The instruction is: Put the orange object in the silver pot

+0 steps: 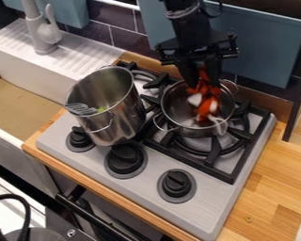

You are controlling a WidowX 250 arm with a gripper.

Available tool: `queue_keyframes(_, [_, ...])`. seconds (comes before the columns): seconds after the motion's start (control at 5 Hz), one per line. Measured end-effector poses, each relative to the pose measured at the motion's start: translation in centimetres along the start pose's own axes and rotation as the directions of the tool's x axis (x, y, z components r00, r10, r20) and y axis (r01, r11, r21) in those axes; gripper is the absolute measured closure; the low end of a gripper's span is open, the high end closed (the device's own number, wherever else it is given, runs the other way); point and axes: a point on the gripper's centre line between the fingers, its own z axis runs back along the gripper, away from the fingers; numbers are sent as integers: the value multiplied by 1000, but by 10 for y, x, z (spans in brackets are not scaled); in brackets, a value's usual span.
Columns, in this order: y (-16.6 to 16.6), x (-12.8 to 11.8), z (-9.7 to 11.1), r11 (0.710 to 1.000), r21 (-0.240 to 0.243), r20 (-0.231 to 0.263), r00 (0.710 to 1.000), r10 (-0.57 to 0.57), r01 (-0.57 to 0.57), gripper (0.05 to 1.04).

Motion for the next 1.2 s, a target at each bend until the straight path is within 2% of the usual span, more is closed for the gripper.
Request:
queue_keyframes(0.2, [4, 2, 5, 1000, -14, -11, 1000, 4, -5, 199])
queue_keyframes(0.4, [9, 4, 10, 1000, 2, -22, 1000, 7, -7, 81])
queue_keyframes(0.6, [17, 10, 20, 999, -15, -21, 999, 28, -28, 83])
queue_keyframes(0.8, [33, 22, 36, 1000, 6, -8, 1000, 26, -25, 83])
queue_keyframes(1.0, [52, 26, 34, 999, 30, -3, 1000, 17, -17, 83])
queue_keyframes(1.2, [61, 29, 44, 999, 44, -3, 1000, 6, -5, 83])
